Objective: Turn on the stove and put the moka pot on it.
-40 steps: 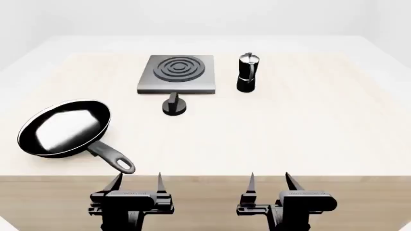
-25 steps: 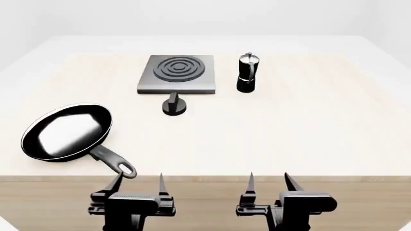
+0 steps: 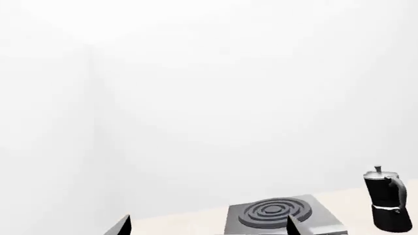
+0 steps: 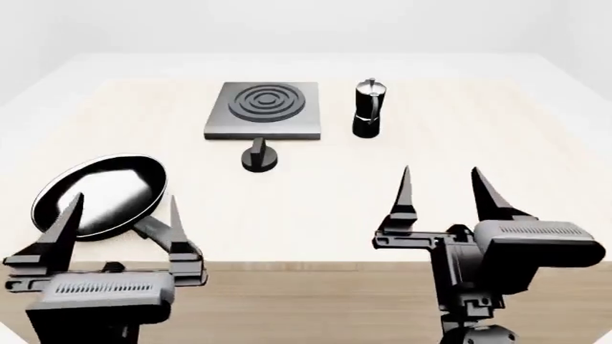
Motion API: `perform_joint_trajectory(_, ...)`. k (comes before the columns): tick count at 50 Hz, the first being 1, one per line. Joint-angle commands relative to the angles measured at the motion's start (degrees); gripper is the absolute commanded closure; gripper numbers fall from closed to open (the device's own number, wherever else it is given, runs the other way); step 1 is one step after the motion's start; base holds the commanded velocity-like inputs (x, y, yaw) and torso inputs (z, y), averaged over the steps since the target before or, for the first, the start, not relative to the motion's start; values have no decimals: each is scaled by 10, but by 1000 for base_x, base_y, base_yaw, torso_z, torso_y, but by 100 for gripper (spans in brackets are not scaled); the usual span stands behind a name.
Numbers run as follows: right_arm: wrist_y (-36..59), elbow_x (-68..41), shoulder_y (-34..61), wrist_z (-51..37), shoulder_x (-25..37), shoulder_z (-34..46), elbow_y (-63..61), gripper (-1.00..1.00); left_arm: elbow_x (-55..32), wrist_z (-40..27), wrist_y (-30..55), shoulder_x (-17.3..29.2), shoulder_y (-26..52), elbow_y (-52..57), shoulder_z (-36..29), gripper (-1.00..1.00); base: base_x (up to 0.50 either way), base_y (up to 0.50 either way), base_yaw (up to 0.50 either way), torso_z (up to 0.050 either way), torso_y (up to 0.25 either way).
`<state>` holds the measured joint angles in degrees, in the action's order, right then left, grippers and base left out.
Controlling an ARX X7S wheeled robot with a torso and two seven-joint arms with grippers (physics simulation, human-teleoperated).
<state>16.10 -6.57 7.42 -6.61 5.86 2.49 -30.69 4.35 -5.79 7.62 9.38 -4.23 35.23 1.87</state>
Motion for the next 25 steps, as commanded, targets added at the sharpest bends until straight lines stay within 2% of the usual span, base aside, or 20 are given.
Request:
perform_joint_trajectory(1, 76, -40, 31, -20, 16, -31, -146, -100, 35, -17, 67, 21, -19, 181, 36, -100, 0, 0, 0, 0, 0)
perform_joint_trajectory(4, 86, -51, 26, -25, 20, -41, -183, -100, 29, -9, 110, 23, -9, 240, 47, -100, 0, 0, 0, 0, 0)
perform_joint_trajectory(5, 131, -66, 46, -33, 24, -48, -211, -100, 29, -6, 114, 21, -8, 246, 49, -100, 0, 0, 0, 0, 0)
perform_joint_trajectory(6, 107, -61, 33, -30, 23, -46, -202, -100, 30, 4, 111, 12, -7, 247, 53, -100, 0, 0, 0, 0, 0)
perform_joint_trajectory(12, 94, -70, 11, -38, 19, -47, -217, -100, 79, 105, 90, -83, -1, 247, 85, -100, 0, 0, 0, 0, 0)
perform_joint_trajectory(14, 90, -69, 8, -39, 20, -46, -216, -100, 55, 122, 66, -70, -20, 245, 81, -100, 0, 0, 0, 21, 1)
perform_joint_trajectory(16, 87, -67, 4, -41, 22, -44, -217, -100, 61, 120, 72, -80, -19, 247, 86, -100, 0, 0, 0, 50, 23)
perform_joint_trajectory(17, 85, -68, -10, -42, 22, -46, -216, -100, 14, 121, 52, -84, -29, 247, 89, -100, 0, 0, 0, 50, 23)
perform_joint_trajectory(25, 81, -68, -12, -47, 26, -38, -212, -100, 11, 106, 54, -67, -27, 241, 74, -100, 0, 0, 0, 50, 22)
